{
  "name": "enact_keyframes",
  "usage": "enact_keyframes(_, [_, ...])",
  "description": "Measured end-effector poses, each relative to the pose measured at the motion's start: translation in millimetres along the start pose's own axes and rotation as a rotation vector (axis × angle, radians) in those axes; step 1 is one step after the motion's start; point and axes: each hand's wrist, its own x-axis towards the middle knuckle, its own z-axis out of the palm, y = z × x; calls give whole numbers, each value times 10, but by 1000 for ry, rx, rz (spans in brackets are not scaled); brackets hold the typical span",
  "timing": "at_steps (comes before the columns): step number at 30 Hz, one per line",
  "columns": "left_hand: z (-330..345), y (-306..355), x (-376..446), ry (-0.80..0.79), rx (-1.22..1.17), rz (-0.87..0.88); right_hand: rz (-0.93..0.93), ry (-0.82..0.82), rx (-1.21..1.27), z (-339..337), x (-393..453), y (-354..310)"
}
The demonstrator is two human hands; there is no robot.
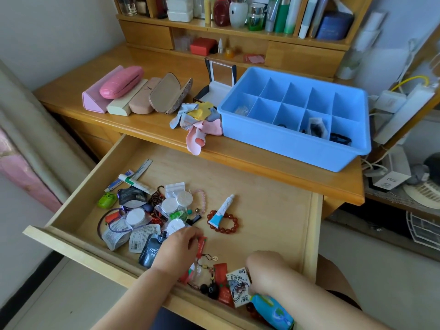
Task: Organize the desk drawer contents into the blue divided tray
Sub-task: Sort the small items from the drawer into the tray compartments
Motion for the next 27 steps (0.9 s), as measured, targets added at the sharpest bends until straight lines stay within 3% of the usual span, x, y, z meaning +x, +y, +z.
enact_keyframes(2, [-7, 18, -6, -11, 2, 1, -34, -18, 21, -20, 39, -12])
enact_keyframes(4, [-26, 36, -8, -20, 8, -1, -56, 20, 218, -50, 71, 79])
enact_keyframes(9, [-67, 159, -86, -19, -52, 89, -8, 423, 933, -267, -127, 541])
enact_keyframes(13, [51, 490, -145, -339, -80, 260, -86, 630, 1391, -566, -398, 795])
enact_keyframes(16, [216, 630, -127, -612, 195, 376, -152, 825, 1530, -836, -574, 939])
enact_keyframes(18, [319, 670, -95, -664, 456, 450, -175, 995, 1540, -1037, -685, 1066])
enact_keyframes(20, [397, 672, -52, -631, 549, 425, -158, 1181, 1436, -1246, -775, 1235])
enact_keyframes(24, [321, 503, 45, -431, 240, 135, 46, 1409, 1021, -1557, -777, 1622])
enact_keyframes(27, [214, 371, 83, -246, -58, -79, 192, 1403, 732, -1662, -631, 1793])
